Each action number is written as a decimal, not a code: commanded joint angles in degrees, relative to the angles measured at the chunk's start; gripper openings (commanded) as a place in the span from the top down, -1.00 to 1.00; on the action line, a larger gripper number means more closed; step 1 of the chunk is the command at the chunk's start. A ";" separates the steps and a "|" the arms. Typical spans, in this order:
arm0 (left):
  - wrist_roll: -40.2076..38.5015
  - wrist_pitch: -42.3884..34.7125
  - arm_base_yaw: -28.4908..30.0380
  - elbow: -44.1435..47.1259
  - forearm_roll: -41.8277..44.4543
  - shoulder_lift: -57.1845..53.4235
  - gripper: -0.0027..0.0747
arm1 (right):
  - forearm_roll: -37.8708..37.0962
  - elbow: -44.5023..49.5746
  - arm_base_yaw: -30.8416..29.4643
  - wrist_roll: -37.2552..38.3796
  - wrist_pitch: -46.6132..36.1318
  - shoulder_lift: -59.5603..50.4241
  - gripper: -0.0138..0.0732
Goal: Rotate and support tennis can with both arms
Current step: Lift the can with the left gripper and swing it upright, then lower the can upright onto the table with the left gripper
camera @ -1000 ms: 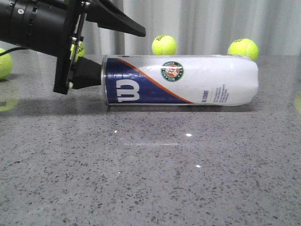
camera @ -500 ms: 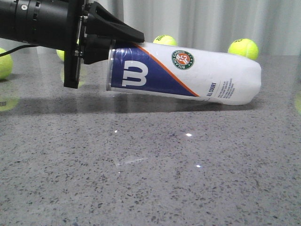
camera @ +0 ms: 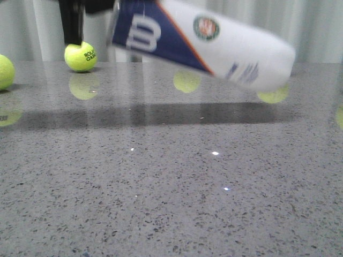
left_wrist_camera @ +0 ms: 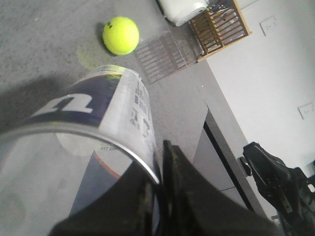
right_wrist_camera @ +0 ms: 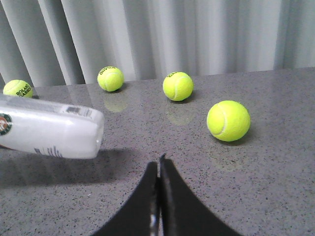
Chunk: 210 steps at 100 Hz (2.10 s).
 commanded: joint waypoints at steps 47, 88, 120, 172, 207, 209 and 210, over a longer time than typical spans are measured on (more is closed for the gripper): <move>-32.70 6.22 -4.86 -29.18 48.01 -15.00 0.99 | 0.03 -1.23 -0.33 -0.32 -4.69 0.69 0.83; -41.09 6.21 -16.27 -33.89 69.71 -13.12 0.99 | 0.03 -1.23 -0.33 -0.32 -4.69 0.69 0.83; -41.09 6.21 -16.27 -33.89 71.46 -8.25 0.99 | 0.03 -1.23 -0.33 -0.32 -4.69 0.69 0.83; -41.09 6.21 -16.03 -33.89 72.45 -5.91 0.80 | 0.03 -1.23 -0.33 -0.32 -4.69 0.69 0.83; -40.89 3.80 -16.03 -33.89 72.45 -5.91 -0.16 | 0.03 -1.23 -0.33 -0.32 -4.69 0.69 0.83; -40.89 3.56 -16.03 -33.89 72.45 -5.91 -0.22 | 0.03 -1.23 -0.33 -0.32 -4.69 0.69 0.83; -40.89 3.31 -16.03 -33.89 72.45 -5.91 -0.23 | 0.03 -1.23 -0.33 -0.32 -4.69 0.69 0.83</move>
